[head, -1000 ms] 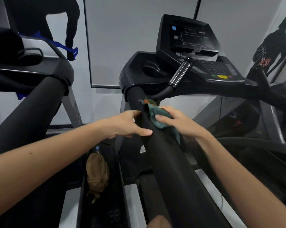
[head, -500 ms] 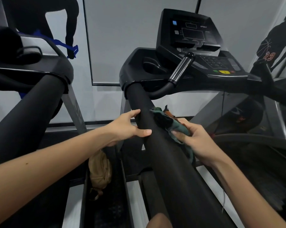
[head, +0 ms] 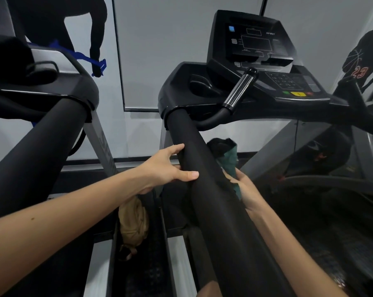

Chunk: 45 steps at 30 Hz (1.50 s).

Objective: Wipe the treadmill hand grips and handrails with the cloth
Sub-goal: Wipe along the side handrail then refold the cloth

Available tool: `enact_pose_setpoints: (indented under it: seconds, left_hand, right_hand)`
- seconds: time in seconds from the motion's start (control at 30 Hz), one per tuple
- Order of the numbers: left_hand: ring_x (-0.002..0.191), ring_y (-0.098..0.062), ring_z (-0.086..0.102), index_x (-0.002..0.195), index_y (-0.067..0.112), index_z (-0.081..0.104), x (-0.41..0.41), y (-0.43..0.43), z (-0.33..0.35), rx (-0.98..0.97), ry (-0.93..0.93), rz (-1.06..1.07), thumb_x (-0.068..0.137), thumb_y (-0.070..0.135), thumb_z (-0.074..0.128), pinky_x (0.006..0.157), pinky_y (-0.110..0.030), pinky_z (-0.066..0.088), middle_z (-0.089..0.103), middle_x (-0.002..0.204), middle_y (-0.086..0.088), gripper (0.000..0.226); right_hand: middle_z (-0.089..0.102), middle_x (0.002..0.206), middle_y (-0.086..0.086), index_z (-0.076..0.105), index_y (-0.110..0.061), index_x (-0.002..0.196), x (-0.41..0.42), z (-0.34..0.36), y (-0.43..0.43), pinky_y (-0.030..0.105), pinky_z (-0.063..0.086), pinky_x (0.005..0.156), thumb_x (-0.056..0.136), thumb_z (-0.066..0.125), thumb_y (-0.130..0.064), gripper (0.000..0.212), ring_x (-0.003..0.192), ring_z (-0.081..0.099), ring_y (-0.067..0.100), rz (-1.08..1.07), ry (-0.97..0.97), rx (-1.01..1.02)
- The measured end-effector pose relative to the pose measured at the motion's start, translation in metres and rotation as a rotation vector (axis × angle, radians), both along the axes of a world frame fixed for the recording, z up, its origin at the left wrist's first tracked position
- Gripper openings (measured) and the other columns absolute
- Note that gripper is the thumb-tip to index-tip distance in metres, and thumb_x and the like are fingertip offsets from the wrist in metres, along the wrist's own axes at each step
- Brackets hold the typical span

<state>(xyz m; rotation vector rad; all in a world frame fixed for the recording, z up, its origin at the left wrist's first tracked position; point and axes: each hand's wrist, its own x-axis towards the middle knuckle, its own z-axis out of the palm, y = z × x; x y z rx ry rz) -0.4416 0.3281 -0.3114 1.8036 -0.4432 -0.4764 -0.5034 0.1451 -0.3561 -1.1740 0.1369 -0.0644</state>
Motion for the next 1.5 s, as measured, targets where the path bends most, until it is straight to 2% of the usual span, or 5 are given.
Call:
enact_pose_setpoints:
  seconds: [0.27, 0.57, 0.8, 1.07, 1.5]
  left_hand:
    - [0.082, 0.004, 0.06, 0.146, 0.021, 0.026, -0.001, 0.0, -0.001, -0.064, 0.011, -0.014, 0.073, 0.004, 0.074, 0.082, -0.019, 0.052, 0.053, 0.122, 0.013, 0.089]
    - [0.119, -0.017, 0.051, 0.138, 0.025, 0.04, -0.004, 0.002, -0.003, -0.041, 0.001, -0.021, 0.059, 0.025, 0.081, 0.103, -0.041, 0.043, 0.053, 0.127, 0.012, 0.089]
    - [0.116, -0.019, 0.056, 0.141, 0.025, 0.035, -0.001, 0.002, -0.007, -0.052, 0.011, -0.012, 0.045, 0.033, 0.085, 0.104, -0.042, 0.042, 0.063, 0.121, 0.0, 0.108]
    - [0.119, -0.016, 0.054, 0.146, 0.023, 0.026, 0.002, 0.002, -0.008, -0.037, 0.019, -0.011, 0.04, 0.035, 0.082, 0.105, -0.04, 0.041, 0.059, 0.126, 0.0, 0.121]
    - [0.117, -0.014, 0.053, 0.128, 0.031, 0.045, 0.003, 0.008, 0.007, 0.182, -0.113, -0.193, 0.068, 0.029, 0.079, 0.106, -0.038, 0.04, 0.052, 0.132, 0.009, 0.068]
  right_hand:
    - [0.067, 0.096, -0.002, 0.063, -0.018, 0.099, 0.015, 0.036, -0.021, 0.024, 0.05, 0.081, 0.08, 0.065, -0.021, 0.02, 0.089, 0.063, 0.01, 0.182, -0.202, -0.545]
    - [0.033, 0.139, -0.006, 0.047, -0.02, 0.134, 0.068, 0.071, 0.008, 0.013, 0.027, 0.098, 0.092, 0.053, -0.033, 0.044, 0.125, 0.038, 0.005, 0.214, -0.256, -1.225]
    - [0.058, 0.103, -0.002, 0.065, -0.02, 0.092, 0.024, 0.073, -0.01, 0.019, 0.043, 0.086, 0.084, 0.055, 0.003, 0.027, 0.096, 0.057, 0.012, 0.168, -0.443, -1.319]
    - [0.031, 0.148, 0.004, 0.041, -0.01, 0.139, 0.102, 0.074, 0.013, 0.009, 0.016, 0.103, 0.095, 0.05, -0.019, 0.046, 0.138, 0.028, 0.013, 0.204, -0.29, -1.39]
    - [0.06, 0.104, -0.004, 0.069, -0.015, 0.1, 0.011, 0.065, 0.0, 0.001, 0.036, 0.084, 0.084, 0.062, -0.003, 0.021, 0.093, 0.055, -0.005, 0.071, -0.401, -1.181]
